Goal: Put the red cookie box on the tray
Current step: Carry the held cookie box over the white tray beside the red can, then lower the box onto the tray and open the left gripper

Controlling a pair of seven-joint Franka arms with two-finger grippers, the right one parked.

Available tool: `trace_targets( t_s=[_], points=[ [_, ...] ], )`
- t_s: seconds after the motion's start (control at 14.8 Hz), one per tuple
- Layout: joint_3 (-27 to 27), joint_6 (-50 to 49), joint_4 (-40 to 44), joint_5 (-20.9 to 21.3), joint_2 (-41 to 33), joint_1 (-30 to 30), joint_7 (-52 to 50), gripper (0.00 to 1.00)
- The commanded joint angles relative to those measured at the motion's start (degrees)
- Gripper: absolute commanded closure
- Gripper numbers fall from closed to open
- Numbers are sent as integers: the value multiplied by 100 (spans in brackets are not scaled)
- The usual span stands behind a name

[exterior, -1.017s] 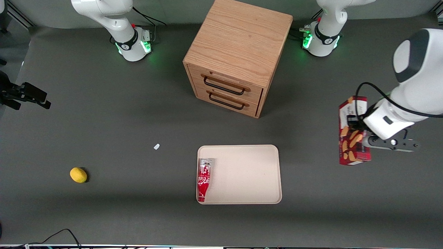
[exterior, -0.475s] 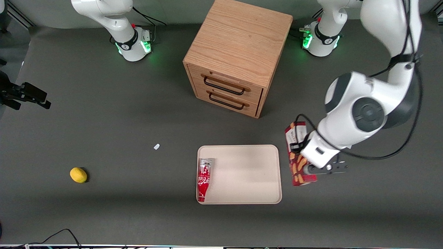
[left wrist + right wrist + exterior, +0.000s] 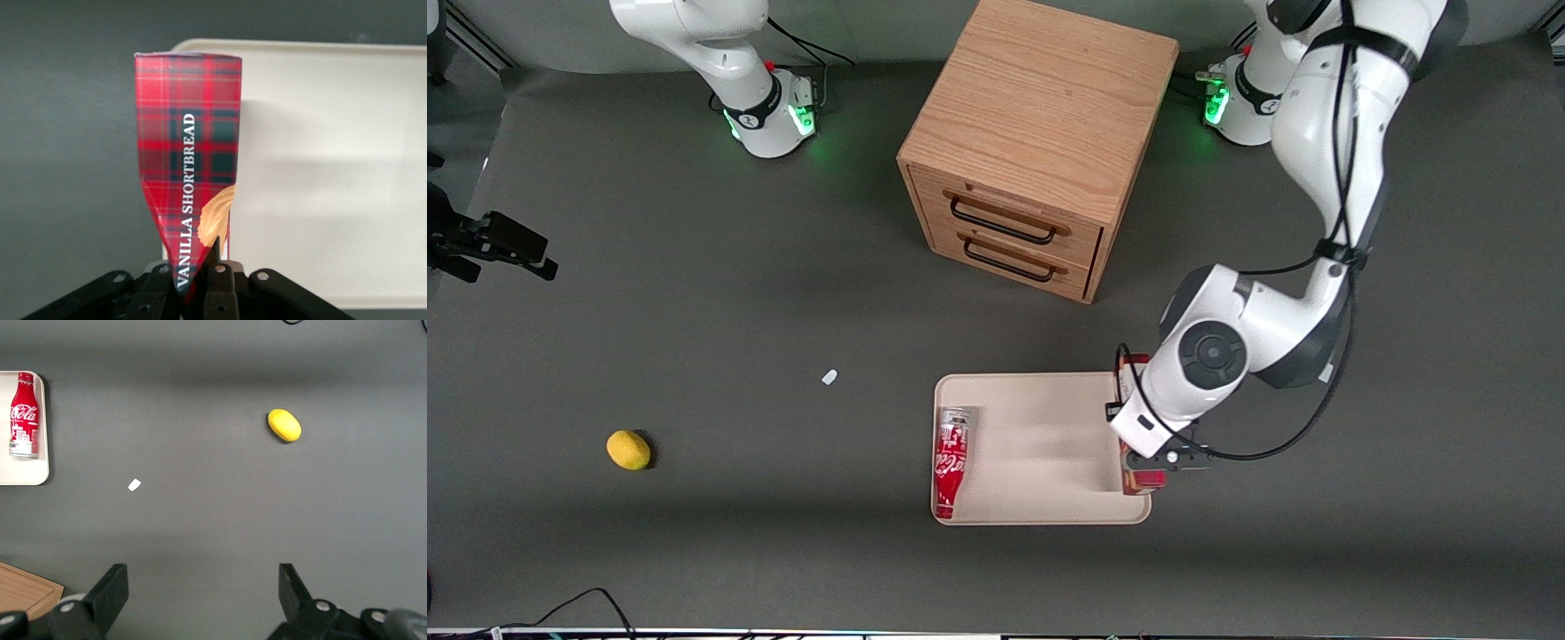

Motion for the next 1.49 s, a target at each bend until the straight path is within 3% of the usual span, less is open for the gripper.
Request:
trace_targets(
  t_s=[0.0, 0.68, 0.75, 0.81, 1.22, 1.42],
  points=[
    [150, 2, 247, 144, 144, -149, -120, 100],
    [282, 371, 185, 223, 338, -202, -111, 100],
    [282, 371, 177, 354, 338, -193, -111, 70],
    [282, 380, 116, 477, 329, -193, -85, 1],
    [274, 582, 53, 487, 207, -176, -155, 0],
    [274, 582, -243, 382, -318, 17, -50, 0]
  ],
)
